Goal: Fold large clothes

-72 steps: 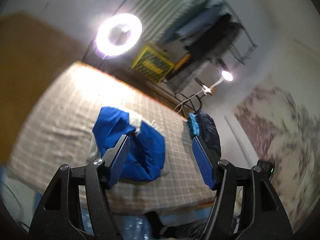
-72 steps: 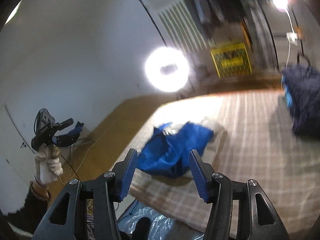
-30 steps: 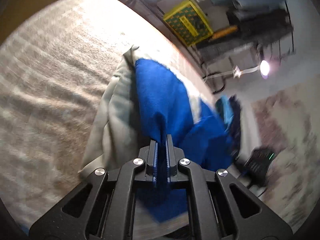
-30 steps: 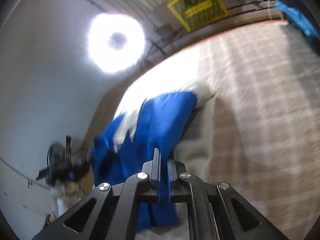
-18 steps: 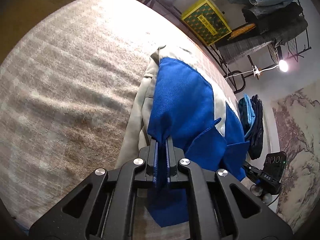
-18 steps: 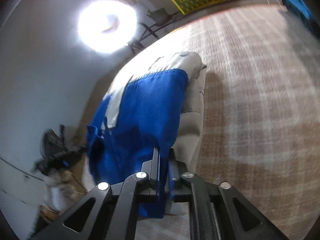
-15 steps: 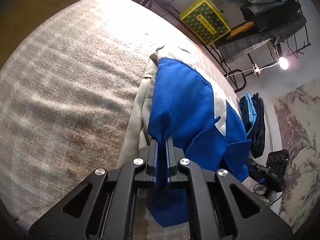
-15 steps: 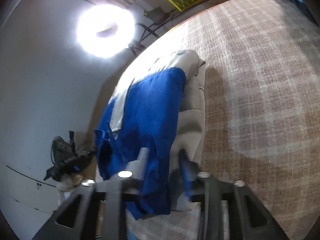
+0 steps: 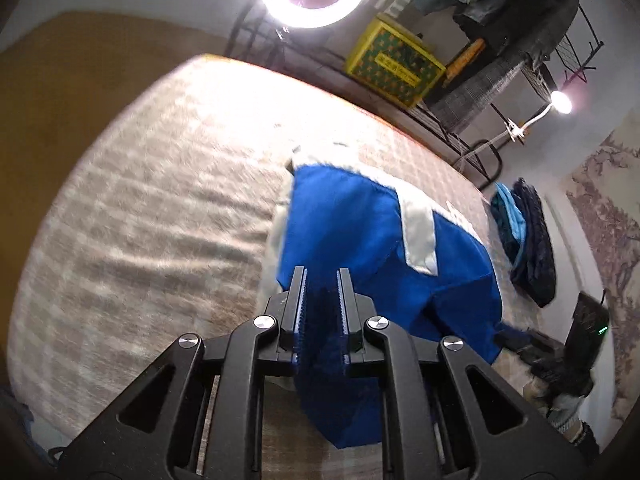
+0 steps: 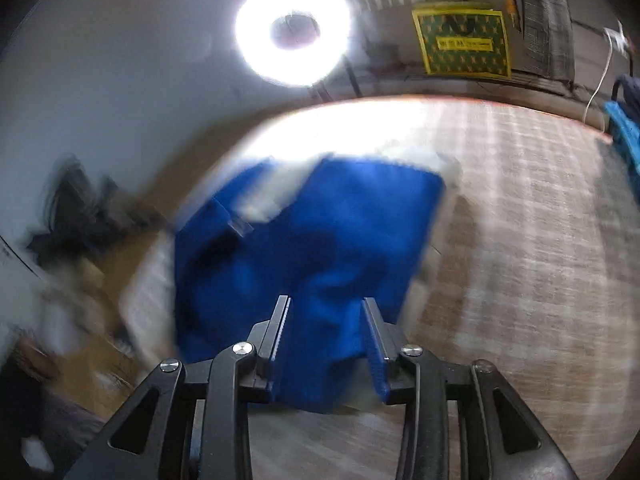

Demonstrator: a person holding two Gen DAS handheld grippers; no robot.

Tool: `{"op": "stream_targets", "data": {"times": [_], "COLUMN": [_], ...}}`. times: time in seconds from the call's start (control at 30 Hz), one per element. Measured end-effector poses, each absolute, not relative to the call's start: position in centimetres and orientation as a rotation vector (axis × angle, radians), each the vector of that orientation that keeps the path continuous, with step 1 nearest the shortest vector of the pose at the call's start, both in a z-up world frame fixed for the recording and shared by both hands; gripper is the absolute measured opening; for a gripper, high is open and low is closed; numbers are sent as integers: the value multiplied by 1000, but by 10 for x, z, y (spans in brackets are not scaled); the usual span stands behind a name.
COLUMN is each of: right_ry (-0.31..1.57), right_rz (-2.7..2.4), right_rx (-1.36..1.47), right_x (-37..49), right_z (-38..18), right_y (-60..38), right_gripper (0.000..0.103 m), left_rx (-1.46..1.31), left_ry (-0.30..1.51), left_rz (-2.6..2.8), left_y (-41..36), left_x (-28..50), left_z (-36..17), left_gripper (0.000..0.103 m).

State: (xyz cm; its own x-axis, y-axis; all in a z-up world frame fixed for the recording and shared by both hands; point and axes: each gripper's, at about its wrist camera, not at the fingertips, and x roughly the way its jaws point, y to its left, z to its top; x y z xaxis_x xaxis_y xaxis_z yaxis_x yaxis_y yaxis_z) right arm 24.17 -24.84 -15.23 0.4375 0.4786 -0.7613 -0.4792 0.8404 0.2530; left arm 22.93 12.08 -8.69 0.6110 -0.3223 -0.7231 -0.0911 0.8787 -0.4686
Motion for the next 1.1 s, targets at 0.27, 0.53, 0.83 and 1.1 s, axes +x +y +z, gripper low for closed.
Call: {"op": "stream_targets", "data": {"times": [0.27,0.53,0.83,1.1], "right_ry": [930,972,855,815], "right_rz": [505,554,533,549], "right_rx": [-12,6,60,139], "right_x": [242,264,279,331], "right_z": [-148,-176,-127,-117], "right_y": [-263,-253,-269,-236], "right_gripper": [32,35,34,34], "left_rx": [-529,-526,-474,-454], "left_ry": [954,1078,929,906], "left_rz": [-298,-174,-163,-218], "left_y": [97,101,105,71], "left_x": [242,255,272,333], "left_z": [-104,-168,-95,-82], "left_gripper": [11,11,11,11]}}
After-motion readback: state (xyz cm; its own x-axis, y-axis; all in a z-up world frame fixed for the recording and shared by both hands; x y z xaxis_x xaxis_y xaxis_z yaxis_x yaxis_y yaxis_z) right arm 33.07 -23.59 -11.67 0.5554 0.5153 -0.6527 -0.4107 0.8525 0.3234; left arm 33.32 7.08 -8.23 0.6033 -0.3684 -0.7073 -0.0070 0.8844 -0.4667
